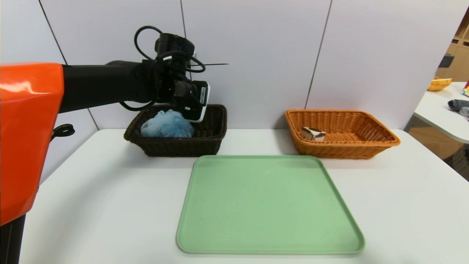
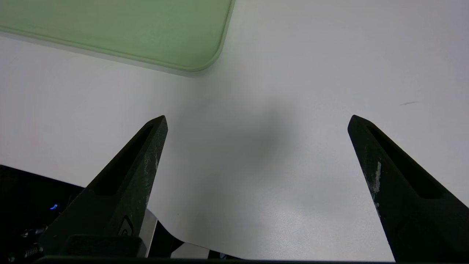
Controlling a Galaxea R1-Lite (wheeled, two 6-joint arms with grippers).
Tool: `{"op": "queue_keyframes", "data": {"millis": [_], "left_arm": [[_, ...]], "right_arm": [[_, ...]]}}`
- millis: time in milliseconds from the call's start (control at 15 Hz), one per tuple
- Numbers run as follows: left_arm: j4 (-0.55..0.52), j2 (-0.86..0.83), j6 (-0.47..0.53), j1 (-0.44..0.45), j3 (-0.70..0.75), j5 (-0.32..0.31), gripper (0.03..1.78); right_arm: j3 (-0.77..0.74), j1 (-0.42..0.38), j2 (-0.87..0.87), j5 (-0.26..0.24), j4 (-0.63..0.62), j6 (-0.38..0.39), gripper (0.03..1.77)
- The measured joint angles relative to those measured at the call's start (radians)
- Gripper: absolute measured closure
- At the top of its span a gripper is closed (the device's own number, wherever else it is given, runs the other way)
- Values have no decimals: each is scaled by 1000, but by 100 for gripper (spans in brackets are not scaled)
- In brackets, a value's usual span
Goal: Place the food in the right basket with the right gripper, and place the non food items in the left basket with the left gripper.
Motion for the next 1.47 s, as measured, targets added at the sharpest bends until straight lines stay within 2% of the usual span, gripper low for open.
{"op": "queue_keyframes", "data": {"millis": [133,400,733,933,1200,1467], "left_arm": [[-5,6,-10,1,0,23,98],[-1,5,-17,1,7,26,65],[5,-4,-20,-5,9,28,39],[86,-80,-46,-4,56,27,30],[293,-309,-53,3,267,30,22],[314,-644,-57,4,620,96,18]], "right_arm": [[-1,0,3,-2,-1,-1,10],[-8,6,15,-3,-3,-3,10],[-14,4,18,-9,-4,-1,10],[-39,-1,34,-20,-42,1,10],[-59,-2,85,-60,-70,-8,10],[-56,8,115,-68,-68,-17,10]]}}
